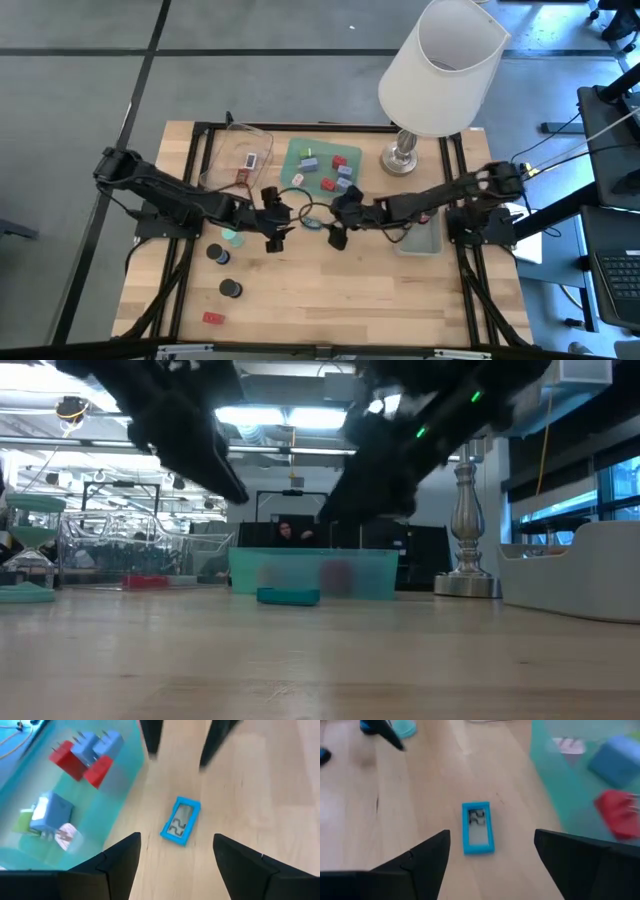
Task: Pick & Place Office items
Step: Put the blue timer into the transparent bin
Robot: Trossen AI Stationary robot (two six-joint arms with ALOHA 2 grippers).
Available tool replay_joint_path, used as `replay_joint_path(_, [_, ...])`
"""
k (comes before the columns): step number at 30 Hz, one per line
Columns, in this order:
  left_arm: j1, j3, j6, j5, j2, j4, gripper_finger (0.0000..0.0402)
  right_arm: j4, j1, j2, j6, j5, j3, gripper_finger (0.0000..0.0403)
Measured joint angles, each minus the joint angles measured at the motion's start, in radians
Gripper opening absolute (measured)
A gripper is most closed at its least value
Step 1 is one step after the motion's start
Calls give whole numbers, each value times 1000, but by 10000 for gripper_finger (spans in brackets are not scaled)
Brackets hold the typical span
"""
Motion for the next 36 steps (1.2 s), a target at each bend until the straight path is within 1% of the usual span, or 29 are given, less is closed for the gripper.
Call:
replay_joint_path(2, [9,0,0,1,39,7,252,-96,25,-62,0,35,0,290])
replay_joint_path(5, [33,0,0,1,99,22,255,-220,67,-141,10,43,0,287])
replay_joint_path(9, [76,0,5,18,179,90,255,-362,128,-213,47,43,0,287])
replay_joint_path(10, [91,0,24,45,199,124,256,-405,142,-225,62,42,0,287])
replay_joint_path(11, [104,0,54,94,215,151,256,-431,156,-233,78,36,0,287])
replay_joint_path(14, [141,0,162,263,270,259,256,-531,196,-248,137,28,0,287])
replay_joint_path(15, [151,0,200,302,286,287,256,-553,208,-248,157,28,0,287])
replay_joint_path(17, [167,3,270,343,322,366,255,-602,230,-248,199,28,0,287])
replay_joint_path(20, [194,20,332,366,373,404,256,-641,260,-248,249,30,0,287])
replay_joint_path(25, [239,56,358,373,455,409,255,-652,300,-248,269,58,0,287])
replay_joint_path(28, [263,70,344,411,485,410,256,-651,315,-248,279,59,0,287])
replay_joint_path(32, [291,73,309,514,502,402,255,-652,327,-248,292,66,0,287])
replay_joint_path(34, [297,73,290,530,499,396,255,-651,333,-248,294,96,0,287])
replay_joint_path(36, [295,72,263,519,493,387,255,-651,337,-248,294,145,0,287])
